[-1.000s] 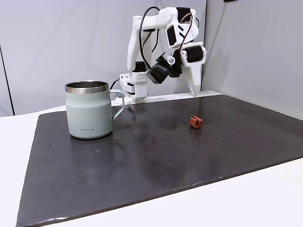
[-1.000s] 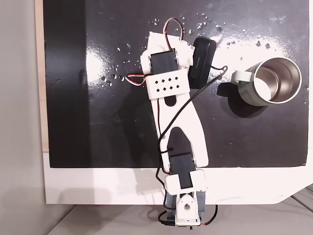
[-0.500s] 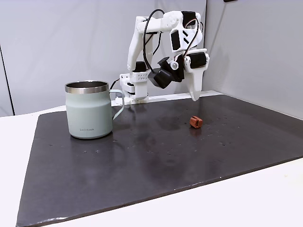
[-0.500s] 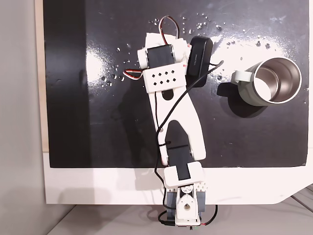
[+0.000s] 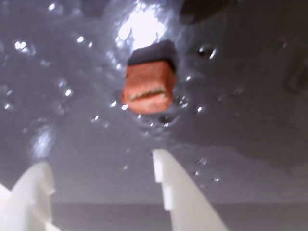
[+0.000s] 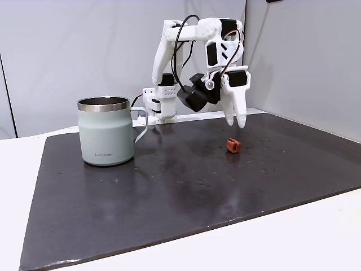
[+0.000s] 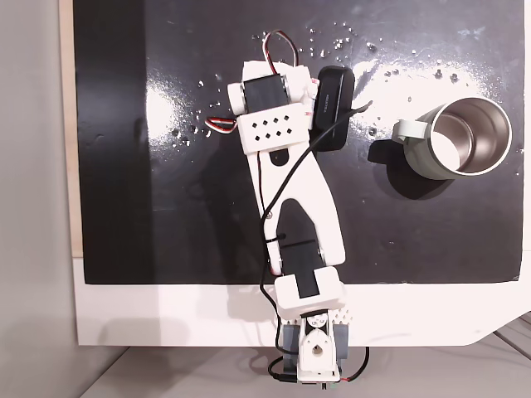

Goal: Grasp a cube and put it in the cup.

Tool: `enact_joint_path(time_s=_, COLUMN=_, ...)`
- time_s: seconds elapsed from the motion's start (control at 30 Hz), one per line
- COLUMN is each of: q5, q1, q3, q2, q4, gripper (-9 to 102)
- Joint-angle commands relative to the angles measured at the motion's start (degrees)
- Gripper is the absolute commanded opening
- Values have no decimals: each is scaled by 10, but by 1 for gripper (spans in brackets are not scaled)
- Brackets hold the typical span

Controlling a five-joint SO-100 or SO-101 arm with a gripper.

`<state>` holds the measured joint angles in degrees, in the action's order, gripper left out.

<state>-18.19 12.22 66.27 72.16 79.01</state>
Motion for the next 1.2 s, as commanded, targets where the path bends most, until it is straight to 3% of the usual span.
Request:
enact_joint_path(time_s=0.0, q5=3, q1=8, q3=-39, q2=-4, q4=8, gripper=24)
enact_joint_path(time_s=0.9, q5=19, q1=5, q3=-173, q2=-185, q4=70, gripper=20)
enact_joint_path(time_s=1.17, q5=19, q1=5, q3=-180, q2=-185, q4=70, gripper=5)
